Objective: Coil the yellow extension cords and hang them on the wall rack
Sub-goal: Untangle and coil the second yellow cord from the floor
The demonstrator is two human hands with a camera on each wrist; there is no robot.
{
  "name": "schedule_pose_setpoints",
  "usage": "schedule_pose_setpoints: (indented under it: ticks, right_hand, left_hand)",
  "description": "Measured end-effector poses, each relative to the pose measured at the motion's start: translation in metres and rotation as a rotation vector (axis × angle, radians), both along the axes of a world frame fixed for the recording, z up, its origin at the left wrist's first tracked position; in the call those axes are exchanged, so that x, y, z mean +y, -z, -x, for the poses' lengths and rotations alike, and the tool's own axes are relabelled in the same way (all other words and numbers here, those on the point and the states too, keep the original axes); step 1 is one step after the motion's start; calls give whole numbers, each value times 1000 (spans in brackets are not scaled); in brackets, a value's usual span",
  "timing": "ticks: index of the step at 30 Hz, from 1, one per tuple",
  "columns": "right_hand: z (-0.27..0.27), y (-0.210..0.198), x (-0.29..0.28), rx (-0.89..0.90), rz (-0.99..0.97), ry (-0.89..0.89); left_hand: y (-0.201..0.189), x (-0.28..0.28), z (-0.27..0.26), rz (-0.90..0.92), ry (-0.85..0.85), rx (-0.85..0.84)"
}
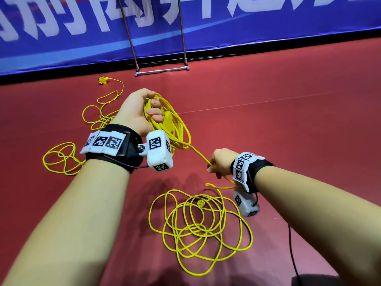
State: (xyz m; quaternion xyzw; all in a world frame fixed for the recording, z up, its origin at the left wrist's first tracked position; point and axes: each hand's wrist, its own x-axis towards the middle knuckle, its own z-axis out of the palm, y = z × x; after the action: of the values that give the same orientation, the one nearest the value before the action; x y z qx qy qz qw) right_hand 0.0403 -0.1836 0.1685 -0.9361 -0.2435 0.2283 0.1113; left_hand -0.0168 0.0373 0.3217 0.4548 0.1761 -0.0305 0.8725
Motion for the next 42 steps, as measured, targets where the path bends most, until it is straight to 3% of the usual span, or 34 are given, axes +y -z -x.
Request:
schedule_pose_setpoints:
  ticks: [9,13,18,26,34,38,42]
  right_hand:
    - [-4,-5,-4,-154,76,12]
    - [-8,5,-5,-97,80,-12]
    - [-10,19,-25,-70,93,119]
    - [-7,38,-45,37,205,158]
    - [-12,17,-28,-88,255,93]
    - [-11,-4,-10,-104,92,258]
    - [-16,-17,3,134,-406,543]
  left_hand:
    - [1,-14,2,-131,88,40]
    - [0,-15,2,-128,47,21]
    - [-2,-10,0,-78,-31,-20]
    - [-6,1,3,-16,-115,-68]
    - [2,-9,1,-205,46,15]
    - [9,-24,0,-324,94,43]
    - [18,-34,-4,-406,82,50]
